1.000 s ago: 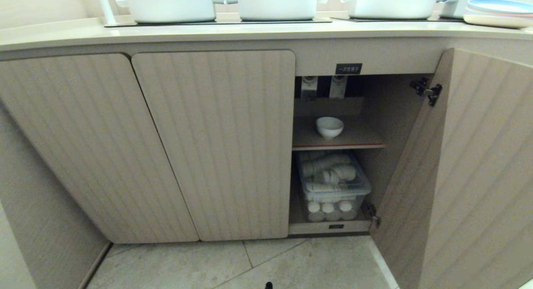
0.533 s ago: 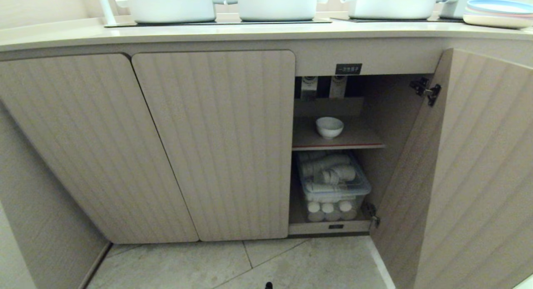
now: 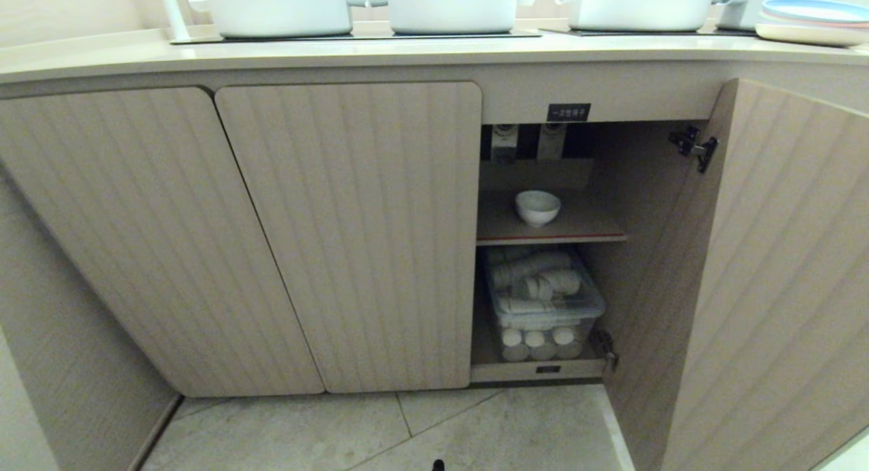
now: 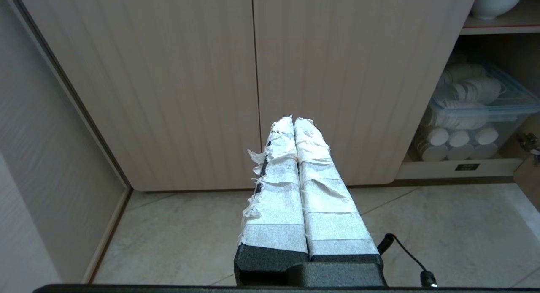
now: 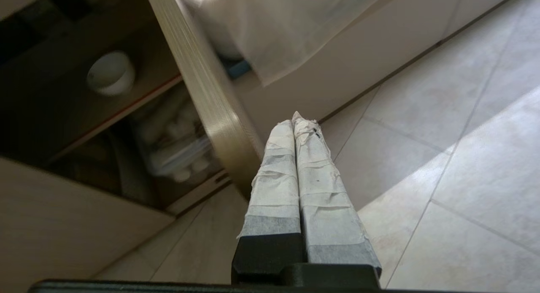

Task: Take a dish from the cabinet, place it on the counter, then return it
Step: Close the cabinet door

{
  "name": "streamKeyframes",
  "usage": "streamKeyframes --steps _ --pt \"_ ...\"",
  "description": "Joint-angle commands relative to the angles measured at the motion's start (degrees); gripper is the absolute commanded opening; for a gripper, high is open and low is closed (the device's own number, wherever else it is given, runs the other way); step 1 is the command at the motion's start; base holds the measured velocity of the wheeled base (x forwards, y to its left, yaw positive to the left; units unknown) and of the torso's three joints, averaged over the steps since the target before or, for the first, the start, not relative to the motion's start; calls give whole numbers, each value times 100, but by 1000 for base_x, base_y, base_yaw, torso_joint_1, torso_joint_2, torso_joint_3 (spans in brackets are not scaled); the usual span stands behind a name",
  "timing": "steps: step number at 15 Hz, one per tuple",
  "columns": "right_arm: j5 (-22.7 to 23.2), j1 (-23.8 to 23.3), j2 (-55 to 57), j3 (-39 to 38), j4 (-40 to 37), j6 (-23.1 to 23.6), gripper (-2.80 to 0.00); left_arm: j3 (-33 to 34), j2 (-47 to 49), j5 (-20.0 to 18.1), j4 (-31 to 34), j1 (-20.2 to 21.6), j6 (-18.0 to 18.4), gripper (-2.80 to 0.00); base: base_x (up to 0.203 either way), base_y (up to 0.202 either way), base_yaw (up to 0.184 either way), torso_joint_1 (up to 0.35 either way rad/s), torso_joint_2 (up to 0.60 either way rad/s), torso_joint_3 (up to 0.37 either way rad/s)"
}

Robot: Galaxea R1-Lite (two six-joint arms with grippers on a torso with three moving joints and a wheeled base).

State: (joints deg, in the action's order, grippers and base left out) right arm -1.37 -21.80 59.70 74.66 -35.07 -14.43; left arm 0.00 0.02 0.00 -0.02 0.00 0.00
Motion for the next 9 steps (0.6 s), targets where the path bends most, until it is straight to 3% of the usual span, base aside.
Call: streamKeyframes --steps 1,9 --pt "-5 185 -45 -59 7 -40 -280 0 -2 4 -7 0 -6 -280 0 0 0 0 0 0" --pt "435 937 -121 -136 62 -477 -280 0 -2 9 2 0 0 -280 0 0 0 0 0 0"
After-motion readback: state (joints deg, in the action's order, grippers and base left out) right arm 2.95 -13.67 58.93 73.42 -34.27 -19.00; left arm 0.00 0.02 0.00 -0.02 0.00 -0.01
